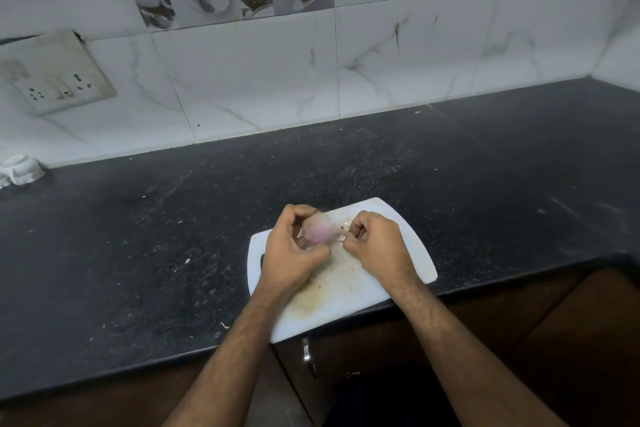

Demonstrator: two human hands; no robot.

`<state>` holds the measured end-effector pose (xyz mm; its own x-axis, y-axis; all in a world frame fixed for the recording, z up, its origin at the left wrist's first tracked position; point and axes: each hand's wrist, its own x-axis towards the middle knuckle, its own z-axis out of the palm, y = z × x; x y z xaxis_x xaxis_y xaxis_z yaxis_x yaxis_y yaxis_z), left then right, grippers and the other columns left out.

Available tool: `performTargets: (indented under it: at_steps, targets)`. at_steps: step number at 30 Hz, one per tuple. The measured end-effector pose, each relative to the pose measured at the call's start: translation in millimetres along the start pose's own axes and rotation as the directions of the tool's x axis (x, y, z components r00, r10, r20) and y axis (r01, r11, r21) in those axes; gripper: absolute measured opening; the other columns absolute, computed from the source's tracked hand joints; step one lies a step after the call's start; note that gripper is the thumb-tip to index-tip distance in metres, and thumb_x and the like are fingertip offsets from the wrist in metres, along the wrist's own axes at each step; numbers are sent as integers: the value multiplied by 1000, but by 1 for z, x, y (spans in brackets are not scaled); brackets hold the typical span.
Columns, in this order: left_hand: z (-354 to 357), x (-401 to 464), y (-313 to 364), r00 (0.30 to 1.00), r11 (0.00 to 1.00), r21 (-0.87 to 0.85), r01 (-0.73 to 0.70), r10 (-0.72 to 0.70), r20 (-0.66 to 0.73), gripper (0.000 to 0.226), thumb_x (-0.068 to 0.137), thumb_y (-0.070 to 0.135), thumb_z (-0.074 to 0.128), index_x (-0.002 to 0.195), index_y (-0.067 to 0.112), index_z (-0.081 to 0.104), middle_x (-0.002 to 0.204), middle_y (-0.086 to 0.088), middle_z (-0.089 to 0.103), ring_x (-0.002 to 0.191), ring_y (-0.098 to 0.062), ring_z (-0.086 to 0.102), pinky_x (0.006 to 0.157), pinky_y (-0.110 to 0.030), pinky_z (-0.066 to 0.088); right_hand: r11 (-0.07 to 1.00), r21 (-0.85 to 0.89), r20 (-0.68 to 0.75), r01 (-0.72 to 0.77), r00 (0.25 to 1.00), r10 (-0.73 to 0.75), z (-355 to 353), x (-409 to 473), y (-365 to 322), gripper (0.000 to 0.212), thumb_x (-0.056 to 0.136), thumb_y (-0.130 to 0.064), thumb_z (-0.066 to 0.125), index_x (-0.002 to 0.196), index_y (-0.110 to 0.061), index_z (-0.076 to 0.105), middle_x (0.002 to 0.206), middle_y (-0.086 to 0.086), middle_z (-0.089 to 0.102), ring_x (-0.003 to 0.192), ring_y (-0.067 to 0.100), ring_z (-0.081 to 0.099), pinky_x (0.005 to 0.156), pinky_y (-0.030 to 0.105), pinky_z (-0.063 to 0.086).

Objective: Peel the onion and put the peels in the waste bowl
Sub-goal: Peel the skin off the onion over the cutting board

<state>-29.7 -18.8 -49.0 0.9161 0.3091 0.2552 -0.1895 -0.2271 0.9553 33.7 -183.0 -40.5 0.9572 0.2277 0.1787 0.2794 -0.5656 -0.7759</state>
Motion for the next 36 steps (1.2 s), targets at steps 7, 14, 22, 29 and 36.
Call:
performTargets:
  at_steps: [7,14,22,29,36]
  targets:
    - [-1,4,-4,1000,998,54,22,-23,14,47,75,7,76,110,37,63,108,9,72,104,-17,71,93,-40,60,973,111,48,204,976,-210,-5,-2,2,31,92,1,63,113,-21,71,111,-12,60,89,-2,61,76,7,45]
    - [1,4,-6,995,994,104,-24,14,96,44,77,13,69,115,37,68,118,3,72,109,-18,72,98,-41,61,943,201,-25,267,963,-268,-7,-5,-1,16,101,-18,62,113,-18,73,109,-12,68,99,-2,63,82,9,49]
    - [1,5,-11,983,998,60,4,-15,184,56,78,22,72,133,26,65,132,-1,69,124,-19,70,108,-37,57,952,240,-25,191,981,-190,-4,-3,2,7,97,-18,70,103,-17,73,97,-14,69,86,6,68,57,17,55]
    - [3,7,-13,992,1000,22,-13,10,128,48,89,18,87,129,32,65,132,-3,71,118,-16,73,102,-30,59,935,207,-52,289,957,-284,-8,-5,1,10,98,-14,68,101,-19,77,97,-16,66,89,4,66,68,11,50]
    - [3,8,-15,987,996,48,-71,63,146,47,91,10,82,134,26,69,128,3,66,123,-18,68,108,-33,56,937,215,-50,274,962,-269,-8,-5,-4,8,92,-14,75,99,-18,77,97,-17,66,92,-1,64,78,9,49]
